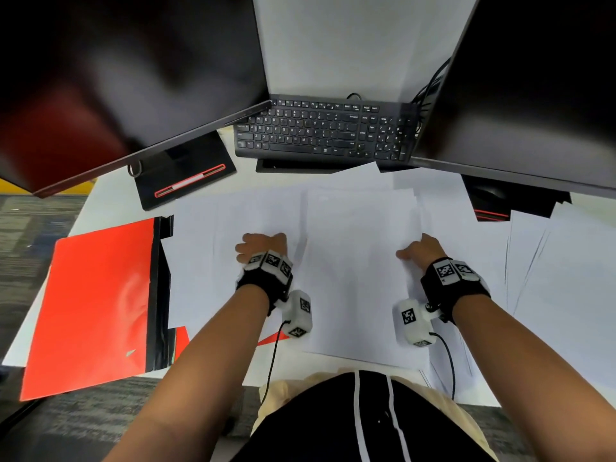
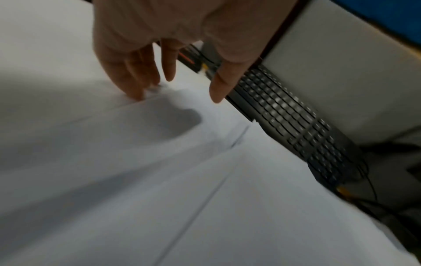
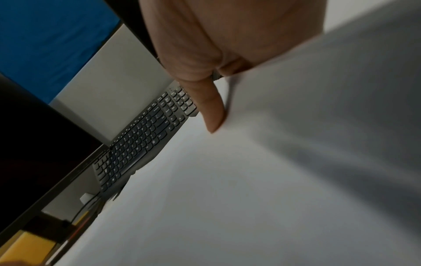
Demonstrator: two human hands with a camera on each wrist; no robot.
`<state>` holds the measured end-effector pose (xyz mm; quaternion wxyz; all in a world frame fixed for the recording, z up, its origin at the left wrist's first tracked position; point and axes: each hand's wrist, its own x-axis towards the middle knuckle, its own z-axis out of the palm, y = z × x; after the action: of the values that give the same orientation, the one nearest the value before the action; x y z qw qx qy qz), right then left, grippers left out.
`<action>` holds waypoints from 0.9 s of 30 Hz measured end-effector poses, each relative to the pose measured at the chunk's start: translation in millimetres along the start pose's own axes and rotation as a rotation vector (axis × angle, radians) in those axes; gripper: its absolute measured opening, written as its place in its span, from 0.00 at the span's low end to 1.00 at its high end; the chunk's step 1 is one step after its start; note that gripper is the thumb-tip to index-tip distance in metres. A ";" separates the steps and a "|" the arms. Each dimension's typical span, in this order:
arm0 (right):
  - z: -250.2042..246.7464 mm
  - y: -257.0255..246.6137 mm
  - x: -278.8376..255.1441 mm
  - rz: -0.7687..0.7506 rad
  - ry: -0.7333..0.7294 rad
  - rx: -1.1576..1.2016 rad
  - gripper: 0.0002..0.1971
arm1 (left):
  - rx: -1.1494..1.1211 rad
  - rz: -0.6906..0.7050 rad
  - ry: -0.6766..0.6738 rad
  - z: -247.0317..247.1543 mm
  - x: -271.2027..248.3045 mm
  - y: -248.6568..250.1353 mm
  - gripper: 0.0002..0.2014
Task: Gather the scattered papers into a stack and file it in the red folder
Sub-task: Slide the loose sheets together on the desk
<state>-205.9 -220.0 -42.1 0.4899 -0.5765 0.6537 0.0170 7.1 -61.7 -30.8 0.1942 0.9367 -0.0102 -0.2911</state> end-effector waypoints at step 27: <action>-5.6 17.5 12.5 -0.068 0.073 0.069 0.24 | -0.248 0.414 0.126 -89.7 31.0 17.9 0.17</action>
<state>-221.1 -226.6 -57.0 0.4855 -0.5815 0.6513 -0.0434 83.8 -50.3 26.8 0.3636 0.8999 -0.1540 -0.1853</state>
